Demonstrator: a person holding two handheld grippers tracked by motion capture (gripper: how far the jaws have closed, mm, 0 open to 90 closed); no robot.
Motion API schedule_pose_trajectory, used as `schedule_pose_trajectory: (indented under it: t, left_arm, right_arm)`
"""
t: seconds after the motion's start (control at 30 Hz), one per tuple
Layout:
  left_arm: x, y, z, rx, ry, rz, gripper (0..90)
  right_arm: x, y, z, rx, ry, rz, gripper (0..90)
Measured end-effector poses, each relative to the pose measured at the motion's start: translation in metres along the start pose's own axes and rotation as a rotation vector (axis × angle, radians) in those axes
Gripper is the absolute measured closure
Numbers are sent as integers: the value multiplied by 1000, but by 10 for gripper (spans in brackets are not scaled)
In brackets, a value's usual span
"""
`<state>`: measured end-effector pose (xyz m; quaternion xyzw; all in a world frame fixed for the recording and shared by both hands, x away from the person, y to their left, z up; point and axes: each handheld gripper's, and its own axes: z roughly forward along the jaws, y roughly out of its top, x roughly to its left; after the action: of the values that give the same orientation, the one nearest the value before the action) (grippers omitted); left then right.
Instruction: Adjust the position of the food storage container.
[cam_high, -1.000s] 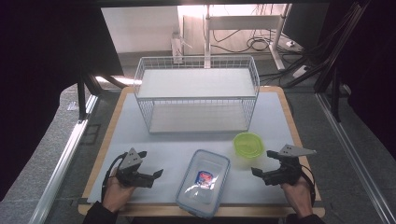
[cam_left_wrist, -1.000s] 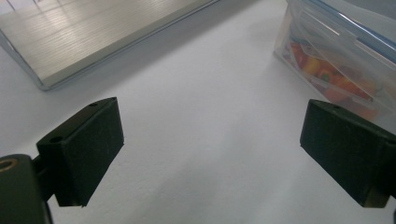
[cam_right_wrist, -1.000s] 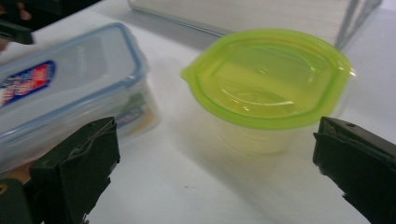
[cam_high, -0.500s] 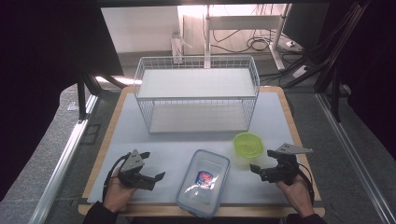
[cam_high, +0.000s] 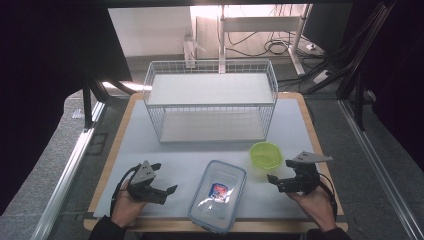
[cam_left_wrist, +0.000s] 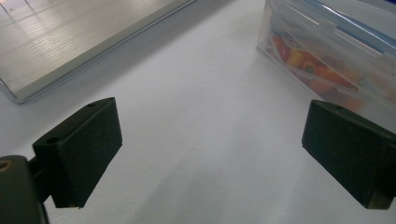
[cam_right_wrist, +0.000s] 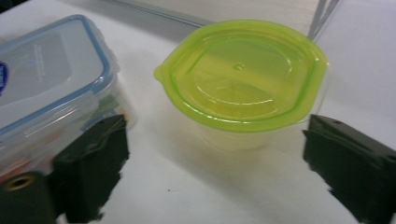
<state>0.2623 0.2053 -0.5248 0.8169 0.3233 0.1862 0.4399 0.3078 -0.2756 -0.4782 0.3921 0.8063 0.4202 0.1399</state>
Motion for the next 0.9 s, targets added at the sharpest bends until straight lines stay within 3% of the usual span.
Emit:
schedule_pose_trajectory:
  t: [0.07,0.1,0.27,0.3,0.33,0.4,0.47,0.7,0.9]
  left_arm:
    - [0,0,0,-2,2,1,50]
    - [-1,0,0,-5,4,4,52]
    - [-1,0,0,-2,6,8,52]
    - [-1,0,0,-2,6,8,52]
    - [-2,0,1,-1,7,12,52]
    - [-2,1,1,0,9,17,52]
    - [-2,1,1,2,12,19,52]
    - [-2,1,1,4,26,22,46]
    - [-3,1,2,10,25,28,45]
  right_arm:
    - [0,1,0,3,-10,0,123]
    - [1,4,-1,3,-16,-9,213]
    - [4,11,-4,-9,-39,-41,359]
    - [4,11,-4,-9,-39,-41,359]
    - [5,15,-5,-14,-39,-40,447]
    - [4,17,-5,-13,-34,-38,469]
    - [5,23,-4,-14,-13,-31,572]
    - [7,33,8,21,-7,-38,657]
    - [13,44,22,42,-20,-78,809]
